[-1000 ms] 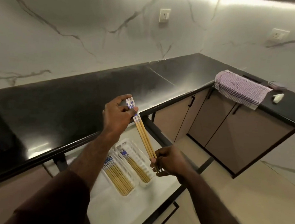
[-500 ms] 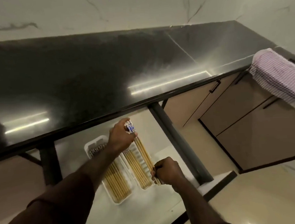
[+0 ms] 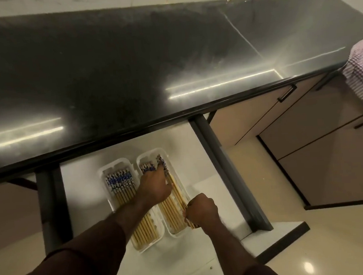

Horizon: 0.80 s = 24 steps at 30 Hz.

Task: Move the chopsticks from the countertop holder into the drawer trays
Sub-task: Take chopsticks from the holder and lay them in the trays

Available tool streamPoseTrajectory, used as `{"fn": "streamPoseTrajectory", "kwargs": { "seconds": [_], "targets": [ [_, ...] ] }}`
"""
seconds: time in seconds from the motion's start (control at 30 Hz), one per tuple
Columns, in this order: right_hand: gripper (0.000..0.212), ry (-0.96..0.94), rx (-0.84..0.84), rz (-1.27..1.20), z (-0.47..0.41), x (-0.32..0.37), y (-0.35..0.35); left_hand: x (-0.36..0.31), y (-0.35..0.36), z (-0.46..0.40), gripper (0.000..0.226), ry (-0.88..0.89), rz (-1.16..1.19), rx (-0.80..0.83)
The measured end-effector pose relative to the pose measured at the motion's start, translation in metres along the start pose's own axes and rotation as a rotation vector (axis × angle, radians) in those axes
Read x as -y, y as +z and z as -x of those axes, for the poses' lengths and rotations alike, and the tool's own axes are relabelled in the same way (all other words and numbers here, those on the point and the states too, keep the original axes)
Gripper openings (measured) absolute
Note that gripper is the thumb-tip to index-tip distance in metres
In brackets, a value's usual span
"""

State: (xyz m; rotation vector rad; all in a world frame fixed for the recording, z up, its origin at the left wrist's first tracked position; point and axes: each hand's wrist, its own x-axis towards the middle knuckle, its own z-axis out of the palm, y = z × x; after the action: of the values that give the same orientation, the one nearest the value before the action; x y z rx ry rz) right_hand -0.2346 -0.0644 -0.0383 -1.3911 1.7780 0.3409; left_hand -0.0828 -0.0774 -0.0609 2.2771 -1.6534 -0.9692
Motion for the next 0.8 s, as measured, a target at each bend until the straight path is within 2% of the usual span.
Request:
{"fn": "streamPoseTrajectory", "kwargs": {
  "seconds": [0.1,0.23,0.33,0.53,0.67,0.8],
  "targets": [
    [0.030,-0.018,-0.015,0.042,-0.006,0.006,0.005,0.000,0.008,-0.001,0.035,0.049,-0.119,-0.042],
    [0.029,-0.052,-0.069,0.066,-0.011,0.010,0.014,0.003,0.012,-0.002,0.024,0.092,-0.237,-0.030],
    [0.032,-0.074,-0.109,0.095,-0.011,0.012,0.024,0.004,0.016,-0.003,0.028,0.094,-0.302,0.001],
    [0.033,-0.095,-0.147,0.142,-0.011,0.011,0.038,0.001,0.021,-0.005,0.054,0.126,-0.458,0.109],
    [0.030,-0.134,-0.175,0.199,-0.008,0.010,0.044,0.001,0.020,-0.004,0.053,0.153,-0.506,0.137],
    [0.039,-0.189,-0.194,0.211,-0.004,0.009,0.048,0.002,0.023,-0.006,0.047,0.175,-0.557,0.163]
  ]
}}
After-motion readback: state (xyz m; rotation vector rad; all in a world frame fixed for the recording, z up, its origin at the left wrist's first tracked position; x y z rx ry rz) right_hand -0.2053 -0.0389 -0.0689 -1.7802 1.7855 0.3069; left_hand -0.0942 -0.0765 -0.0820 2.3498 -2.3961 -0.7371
